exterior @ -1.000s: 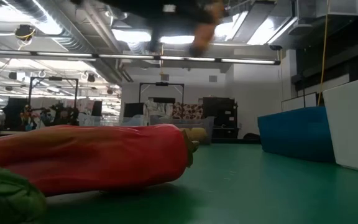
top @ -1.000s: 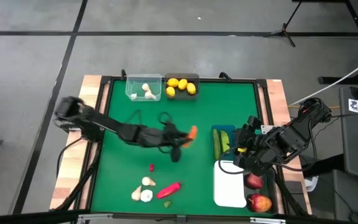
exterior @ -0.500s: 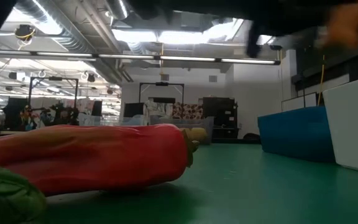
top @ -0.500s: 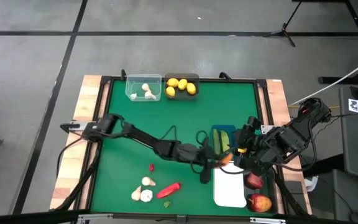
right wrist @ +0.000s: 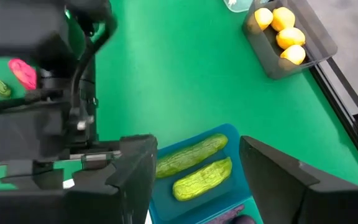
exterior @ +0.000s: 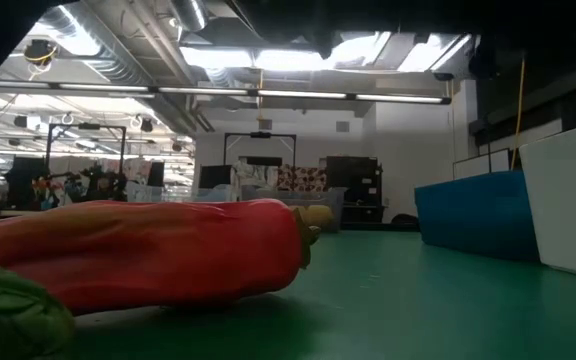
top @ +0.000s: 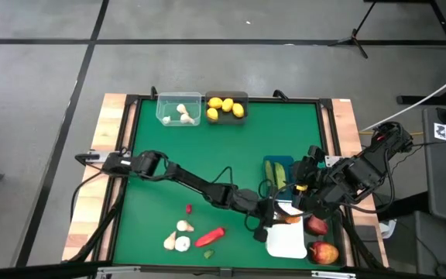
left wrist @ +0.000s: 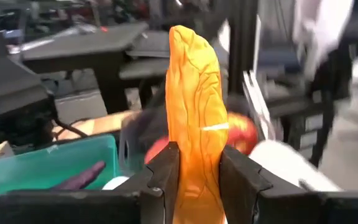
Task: Sort produce into baskets
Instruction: Put the orange chili pepper into the white bin, then put the red chili pepper into the white bin
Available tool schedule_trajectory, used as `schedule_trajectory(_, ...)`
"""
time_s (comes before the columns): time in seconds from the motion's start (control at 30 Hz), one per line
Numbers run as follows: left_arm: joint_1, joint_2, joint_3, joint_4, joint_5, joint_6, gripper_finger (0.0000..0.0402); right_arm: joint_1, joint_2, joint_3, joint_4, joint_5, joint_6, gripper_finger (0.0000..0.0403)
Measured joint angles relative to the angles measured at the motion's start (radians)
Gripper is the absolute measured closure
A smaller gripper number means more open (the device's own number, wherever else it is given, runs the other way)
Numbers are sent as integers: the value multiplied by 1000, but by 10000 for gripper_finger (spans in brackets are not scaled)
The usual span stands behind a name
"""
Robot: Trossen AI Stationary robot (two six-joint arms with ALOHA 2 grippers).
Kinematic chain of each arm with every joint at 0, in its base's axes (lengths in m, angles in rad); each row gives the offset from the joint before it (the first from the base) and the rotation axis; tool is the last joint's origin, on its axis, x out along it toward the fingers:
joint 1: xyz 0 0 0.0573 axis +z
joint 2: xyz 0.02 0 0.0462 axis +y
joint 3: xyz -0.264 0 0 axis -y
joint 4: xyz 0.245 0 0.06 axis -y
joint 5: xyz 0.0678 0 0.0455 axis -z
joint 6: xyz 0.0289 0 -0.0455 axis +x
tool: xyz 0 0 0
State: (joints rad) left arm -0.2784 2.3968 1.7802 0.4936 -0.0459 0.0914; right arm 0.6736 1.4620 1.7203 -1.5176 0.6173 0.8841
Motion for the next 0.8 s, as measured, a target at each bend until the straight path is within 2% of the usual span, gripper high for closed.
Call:
schedule_trajectory(0.1, 2, 3, 0, -69, 50, 124, 312, 0, 0, 0, 0, 0, 0, 173)
schedule_trajectory(0.3, 0, 3, 0, -120, 64, 331, 292, 0, 0, 0, 0, 0, 0, 173)
schedule_trajectory(0.67, 13, -2, -1, -121, 80, 371, 183, 0, 0, 0, -1, 0, 0, 173)
schedule_trajectory(0.8, 3, -76, -2, -207, 58, 381, 165, 0, 0, 0, -3, 0, 0, 173)
